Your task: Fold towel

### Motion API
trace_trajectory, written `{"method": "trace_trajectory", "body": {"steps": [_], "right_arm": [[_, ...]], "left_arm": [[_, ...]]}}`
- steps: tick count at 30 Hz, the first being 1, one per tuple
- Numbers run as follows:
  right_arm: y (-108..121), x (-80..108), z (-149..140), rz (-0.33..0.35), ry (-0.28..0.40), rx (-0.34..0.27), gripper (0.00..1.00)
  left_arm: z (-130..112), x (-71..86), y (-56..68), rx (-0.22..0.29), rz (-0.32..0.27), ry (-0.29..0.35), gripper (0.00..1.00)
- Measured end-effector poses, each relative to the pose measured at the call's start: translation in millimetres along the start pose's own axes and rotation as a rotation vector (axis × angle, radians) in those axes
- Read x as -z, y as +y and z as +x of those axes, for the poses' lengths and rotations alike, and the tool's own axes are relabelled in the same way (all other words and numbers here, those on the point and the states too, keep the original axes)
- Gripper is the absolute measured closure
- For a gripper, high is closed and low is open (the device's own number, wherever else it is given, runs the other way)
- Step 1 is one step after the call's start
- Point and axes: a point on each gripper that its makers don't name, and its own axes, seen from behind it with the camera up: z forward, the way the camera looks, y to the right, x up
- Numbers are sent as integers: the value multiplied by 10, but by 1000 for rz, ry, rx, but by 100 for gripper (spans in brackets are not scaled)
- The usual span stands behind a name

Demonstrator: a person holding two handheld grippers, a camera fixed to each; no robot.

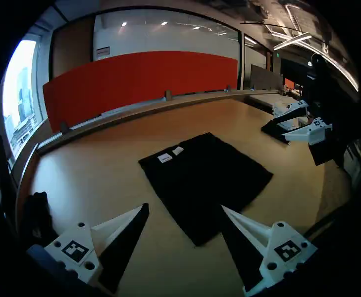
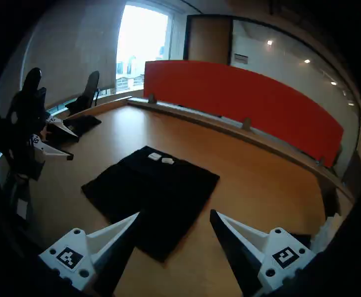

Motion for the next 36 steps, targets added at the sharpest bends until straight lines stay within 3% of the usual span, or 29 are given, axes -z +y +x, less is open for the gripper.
{"method": "trace_trajectory", "body": {"steps": [16,26,36], "right_arm": [[-213,-310,-643,67,-134,29,0],[-270,-397,-944,104,-206,35,0],[-281,-440,-1117,121,-249,56,1]], "left_arm": [[-590,-311,142,-25,-51,-141,3],[-843,-465,220,-22,-74,-216,3],[-1006,-525,307,-39,-95,-273,4]]}}
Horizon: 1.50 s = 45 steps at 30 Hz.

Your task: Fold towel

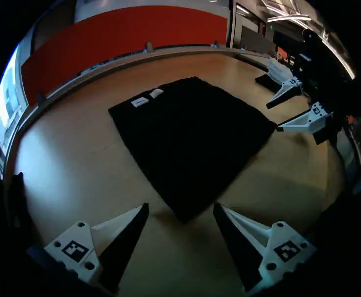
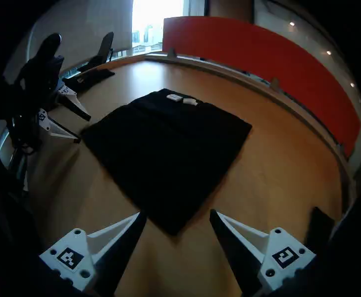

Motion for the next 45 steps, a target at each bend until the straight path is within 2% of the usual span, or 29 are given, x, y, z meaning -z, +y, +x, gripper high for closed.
{"method": "trace_trajectory", "body": {"steps": [5,13,21,27,31,35,37,39,41,45], "right_arm": [[-15,-26,-33,13,-14,-1,5],[-76,-54,-107,45,-47,-3,17],[-107,-63,-118,57,-46,-4,24],[-126,-73,-112,65,-48,-1,33],[-112,-79,-111,63,-50,-8,41],[-87,-85,-112,58,-53,-17,52],[-82,-87,-113,57,-54,-19,60],[-80,-89,-112,57,-55,-19,68],[-81,-92,-106,58,-56,-23,75],[-98,-93,-98,62,-61,-37,80]], "left_arm": [[-27,-34,17,-7,-1,-14,7],[-40,-45,22,-23,7,-28,15],[-42,-45,51,-25,7,-32,22],[-42,-45,60,-25,5,-43,24],[-41,-41,72,-25,4,-45,30],[-38,-36,90,-23,5,-45,48],[-34,-40,93,-20,8,-47,52],[-30,-46,92,-16,12,-48,71],[-28,-51,87,-8,17,-51,77],[-26,-53,78,-3,21,-53,82]]}}
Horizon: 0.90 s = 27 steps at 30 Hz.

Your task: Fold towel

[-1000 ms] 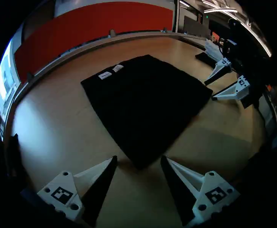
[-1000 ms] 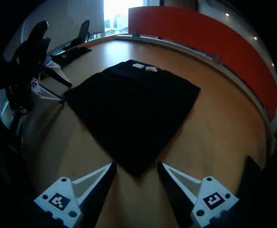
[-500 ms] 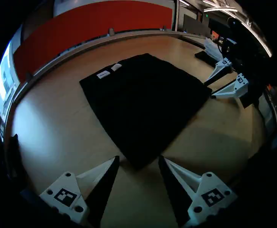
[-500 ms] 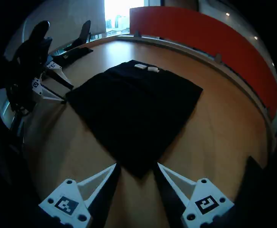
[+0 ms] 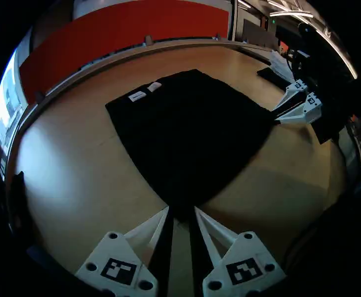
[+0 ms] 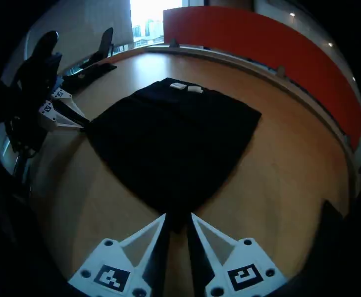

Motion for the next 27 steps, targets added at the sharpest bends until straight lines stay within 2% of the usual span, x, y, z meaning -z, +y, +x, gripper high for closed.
{"method": "trace_trajectory", "body": {"steps": [4,12,18,27], "right_arm": [[-47,1,12,14,0,-4,85],[-62,48,71,4,23,5,86],[-43,153,167,-2,46,-8,87],[-41,388,307,-18,69,-5,87]], "left_arm": [[4,0,-17,6,5,-3,87],[25,25,-32,28,15,2,88],[121,130,-39,56,13,18,88],[313,373,-8,83,13,44,88]]}}
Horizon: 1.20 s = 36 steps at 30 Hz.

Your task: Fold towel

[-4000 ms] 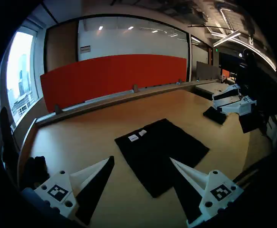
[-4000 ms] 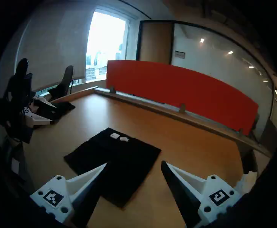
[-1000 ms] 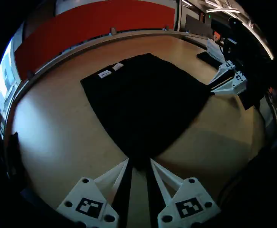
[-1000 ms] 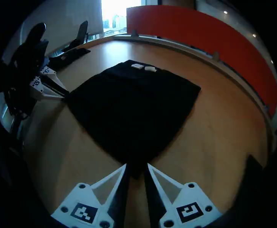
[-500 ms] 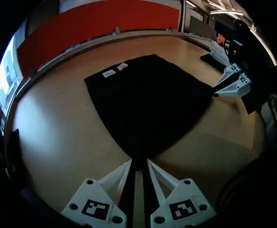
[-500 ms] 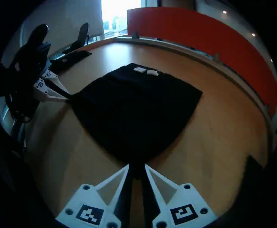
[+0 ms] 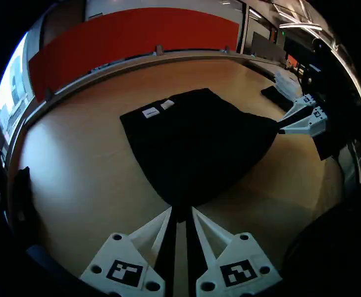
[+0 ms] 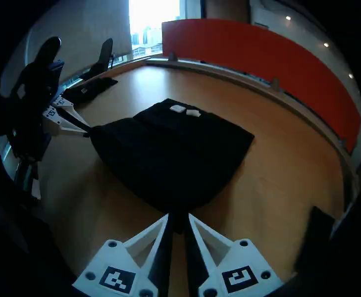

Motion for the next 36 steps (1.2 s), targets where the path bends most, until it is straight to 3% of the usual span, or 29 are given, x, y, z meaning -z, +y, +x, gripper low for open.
{"method": "trace_trajectory", "body": {"steps": [20,36], "right_arm": [[-106,579,376,-6,29,58,87],[-216,861,423,6,18,66,87]], "left_arm": [[238,583,143,62,-2,9,88],[378,855,223,80,-23,17,88]]}}
